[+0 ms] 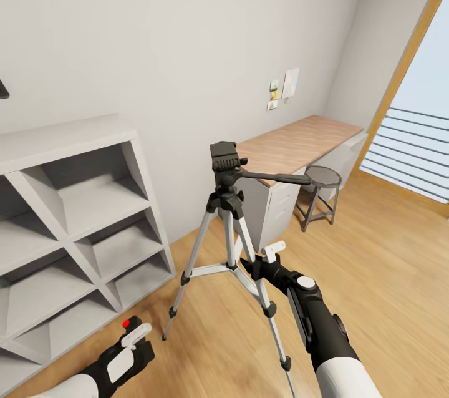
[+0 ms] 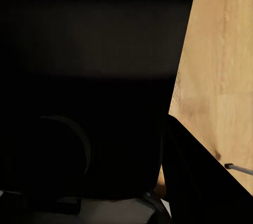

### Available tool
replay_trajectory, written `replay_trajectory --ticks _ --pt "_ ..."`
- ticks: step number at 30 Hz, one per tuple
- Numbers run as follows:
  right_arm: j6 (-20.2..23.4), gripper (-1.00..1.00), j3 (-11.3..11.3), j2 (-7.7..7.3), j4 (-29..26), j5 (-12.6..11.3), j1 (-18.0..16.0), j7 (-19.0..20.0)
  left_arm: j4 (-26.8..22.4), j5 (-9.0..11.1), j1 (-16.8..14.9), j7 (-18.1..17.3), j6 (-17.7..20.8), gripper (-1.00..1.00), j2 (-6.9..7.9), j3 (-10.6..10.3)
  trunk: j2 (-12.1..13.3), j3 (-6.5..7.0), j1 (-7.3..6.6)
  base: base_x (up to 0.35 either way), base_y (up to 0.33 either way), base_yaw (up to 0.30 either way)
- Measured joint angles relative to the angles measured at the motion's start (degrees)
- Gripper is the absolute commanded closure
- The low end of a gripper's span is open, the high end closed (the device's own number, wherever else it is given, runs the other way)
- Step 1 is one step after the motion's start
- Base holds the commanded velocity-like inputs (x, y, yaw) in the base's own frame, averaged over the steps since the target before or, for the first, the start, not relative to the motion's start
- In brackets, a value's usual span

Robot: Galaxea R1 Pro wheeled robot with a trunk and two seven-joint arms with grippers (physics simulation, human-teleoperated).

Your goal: Attach the digital camera to the camera tripod in the bedroom.

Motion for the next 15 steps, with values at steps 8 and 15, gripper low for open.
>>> replay_trajectory --ticks 8,15 --pt "0.1 1.0 0.0 0.0 0.0 -0.2 0.0 0.2 -2.7 -0.2 0.0 2.7 2.5 1.0 2.63 0.6 0.0 0.0 0.0 0.0 0.0 0.0" --pt "0.4 1.0 -0.1 0.0 0.5 -0.3 0.0 0.9 -25.5 0.9 -0.8 30.0 36.7 1.0 7.16 2.0 0.0 0.0 0.01 0.0 0.0 0.0"
